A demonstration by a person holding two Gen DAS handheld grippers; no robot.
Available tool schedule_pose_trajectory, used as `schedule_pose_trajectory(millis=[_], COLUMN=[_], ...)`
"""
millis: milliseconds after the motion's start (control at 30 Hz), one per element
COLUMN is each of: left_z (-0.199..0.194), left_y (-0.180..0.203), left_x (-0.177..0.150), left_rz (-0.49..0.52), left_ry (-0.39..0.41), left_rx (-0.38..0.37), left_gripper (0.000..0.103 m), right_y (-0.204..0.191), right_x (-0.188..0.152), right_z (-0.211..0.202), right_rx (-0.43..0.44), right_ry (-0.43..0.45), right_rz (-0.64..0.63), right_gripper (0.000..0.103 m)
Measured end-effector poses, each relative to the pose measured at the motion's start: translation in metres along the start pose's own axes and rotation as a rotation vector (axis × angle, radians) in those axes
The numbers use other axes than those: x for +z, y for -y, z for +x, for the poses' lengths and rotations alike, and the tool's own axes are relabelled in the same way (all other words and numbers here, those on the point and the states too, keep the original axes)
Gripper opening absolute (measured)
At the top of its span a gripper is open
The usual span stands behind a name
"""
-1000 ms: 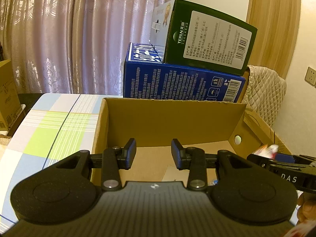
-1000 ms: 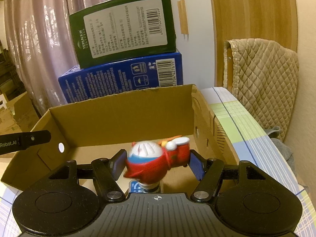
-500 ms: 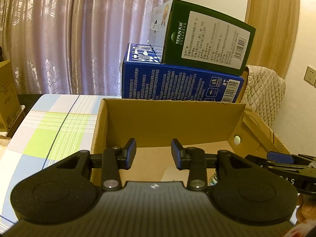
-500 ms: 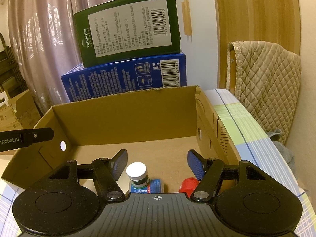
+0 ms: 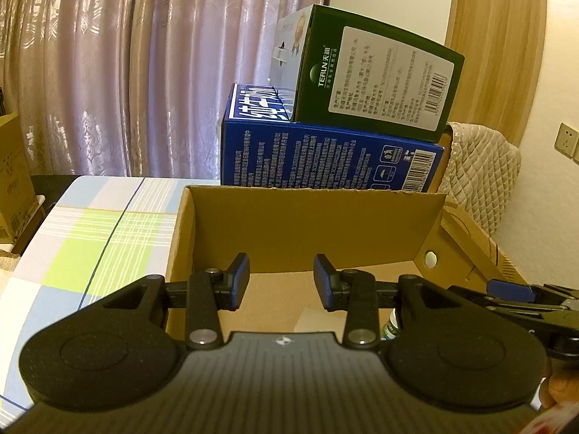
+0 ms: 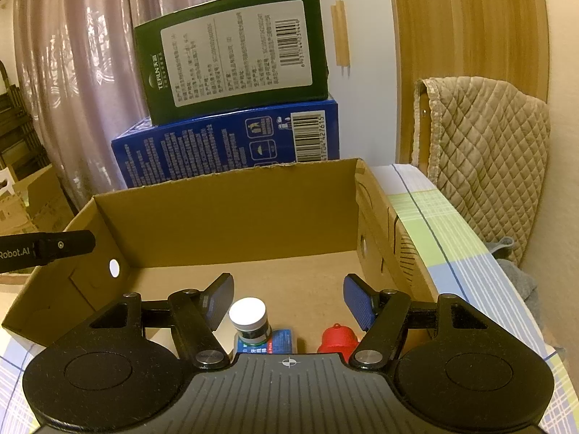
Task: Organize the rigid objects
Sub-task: 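Withdraw both grippers from the box back toward the remaining items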
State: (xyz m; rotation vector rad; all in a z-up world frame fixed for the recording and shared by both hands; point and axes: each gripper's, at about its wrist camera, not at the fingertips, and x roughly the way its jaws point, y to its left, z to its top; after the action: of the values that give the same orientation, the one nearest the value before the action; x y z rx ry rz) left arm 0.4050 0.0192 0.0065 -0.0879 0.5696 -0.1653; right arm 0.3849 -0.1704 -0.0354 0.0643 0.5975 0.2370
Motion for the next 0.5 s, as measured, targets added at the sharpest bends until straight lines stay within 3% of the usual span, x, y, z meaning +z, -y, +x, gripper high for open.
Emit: schedule_pose_trajectory(millis=[500], left_z=[-0.019], left_y=[-0.002], left_x=[-0.004], left_rz=[-0.015], left_ry=[0.013], left_rx=[0.01], left_gripper=[0.034], right_y=[-0.003], right_x=[0.004], right_z=[-0.023], right_rx=[0.008], right_ry=[0.074], right_rz=[0.009], right_gripper=[0.064])
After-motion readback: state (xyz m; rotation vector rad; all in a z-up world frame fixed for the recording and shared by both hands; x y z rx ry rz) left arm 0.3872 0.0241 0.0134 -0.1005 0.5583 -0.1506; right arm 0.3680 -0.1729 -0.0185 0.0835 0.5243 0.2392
